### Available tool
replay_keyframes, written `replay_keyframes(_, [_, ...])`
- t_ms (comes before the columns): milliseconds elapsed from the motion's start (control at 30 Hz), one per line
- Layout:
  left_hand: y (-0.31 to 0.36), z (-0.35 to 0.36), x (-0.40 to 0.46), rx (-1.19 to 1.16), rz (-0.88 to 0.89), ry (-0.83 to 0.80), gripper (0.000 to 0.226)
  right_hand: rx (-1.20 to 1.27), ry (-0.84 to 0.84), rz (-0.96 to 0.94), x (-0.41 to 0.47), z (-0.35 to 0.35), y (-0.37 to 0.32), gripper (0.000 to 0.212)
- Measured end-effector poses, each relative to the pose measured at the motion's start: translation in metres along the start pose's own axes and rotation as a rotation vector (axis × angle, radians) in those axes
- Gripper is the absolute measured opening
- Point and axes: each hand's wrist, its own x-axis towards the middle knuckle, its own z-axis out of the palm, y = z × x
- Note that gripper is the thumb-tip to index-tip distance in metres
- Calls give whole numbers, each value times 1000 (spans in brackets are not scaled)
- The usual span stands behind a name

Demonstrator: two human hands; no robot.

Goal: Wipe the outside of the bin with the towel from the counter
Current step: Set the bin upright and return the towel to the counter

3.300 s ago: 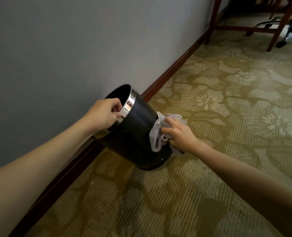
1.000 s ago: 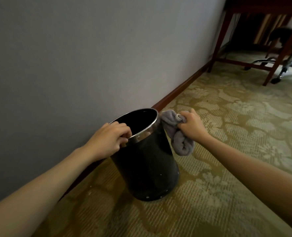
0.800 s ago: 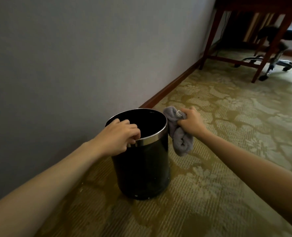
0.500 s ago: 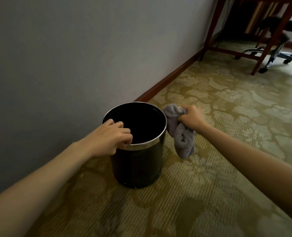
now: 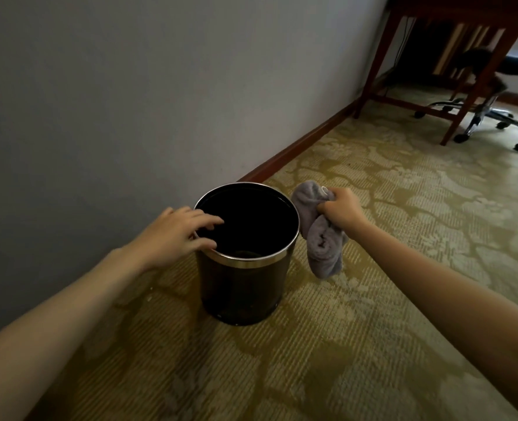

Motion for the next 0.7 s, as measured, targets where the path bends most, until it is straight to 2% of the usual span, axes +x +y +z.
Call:
replay_keyframes(100, [-9, -13, -4, -84, -94, 41, 25, 59, 42, -31, 0, -9, -17, 23])
replay_keyframes(233, [-8, -31, -5, -187, -202, 22, 26, 54, 97, -124, 11, -19, -55, 17])
replay_keyframes(300, [-7, -41, -2, -268, -235, 74, 26, 50, 92, -171, 18, -24, -78, 37])
replay_keyframes(367, [-4, -55, 2, -380, -283, 152, 23, 94, 64, -249, 22, -27, -107, 45])
replay_keyframes(533, [-6, -100, 14, -699, -369, 337, 26, 225, -45, -432, 22, -23, -183, 44])
replay_keyframes(600, [-7, -120, 18, -832, -411, 468, 21, 306, -148, -484, 21, -21, -210, 47])
replay_keyframes(700, [-10, -157, 17, -902, -493, 609, 20, 299, -326, -540, 17, -22, -251, 56])
